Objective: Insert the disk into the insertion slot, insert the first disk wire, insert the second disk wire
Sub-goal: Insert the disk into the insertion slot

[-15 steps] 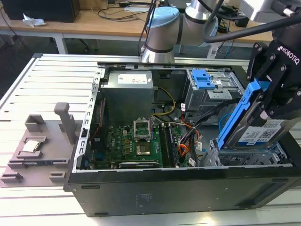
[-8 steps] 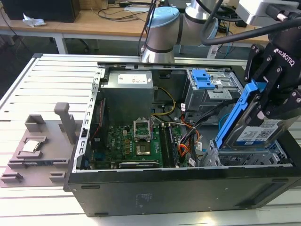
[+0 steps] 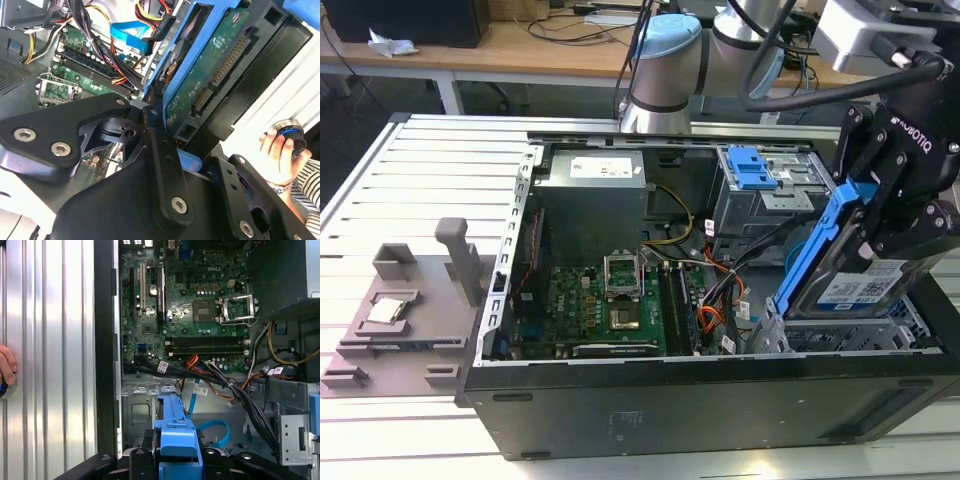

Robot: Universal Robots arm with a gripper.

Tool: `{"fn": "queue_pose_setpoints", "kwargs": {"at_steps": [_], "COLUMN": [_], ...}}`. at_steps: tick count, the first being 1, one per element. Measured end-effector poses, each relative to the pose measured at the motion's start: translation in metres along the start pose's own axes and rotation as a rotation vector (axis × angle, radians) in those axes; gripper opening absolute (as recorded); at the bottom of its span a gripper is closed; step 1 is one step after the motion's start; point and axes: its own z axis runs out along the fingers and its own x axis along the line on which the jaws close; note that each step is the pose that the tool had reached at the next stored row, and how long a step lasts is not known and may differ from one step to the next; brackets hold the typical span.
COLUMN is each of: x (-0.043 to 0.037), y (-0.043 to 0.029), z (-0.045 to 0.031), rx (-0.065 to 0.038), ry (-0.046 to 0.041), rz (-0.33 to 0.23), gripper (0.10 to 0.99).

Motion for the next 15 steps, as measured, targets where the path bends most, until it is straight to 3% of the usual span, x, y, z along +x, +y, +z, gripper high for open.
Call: {"fn": "queue_pose_setpoints", "kwargs": {"at_steps": [6,15], "x": [0.0000,-0.0001], "y": [-0.0003,-0.0011], "z": [0.0075,0.0271], "rx": [0.000,0.000], "ry": [-0.0001,0.0000], "rz": [0.000,0.000], "gripper": [0.369,0.369]}}
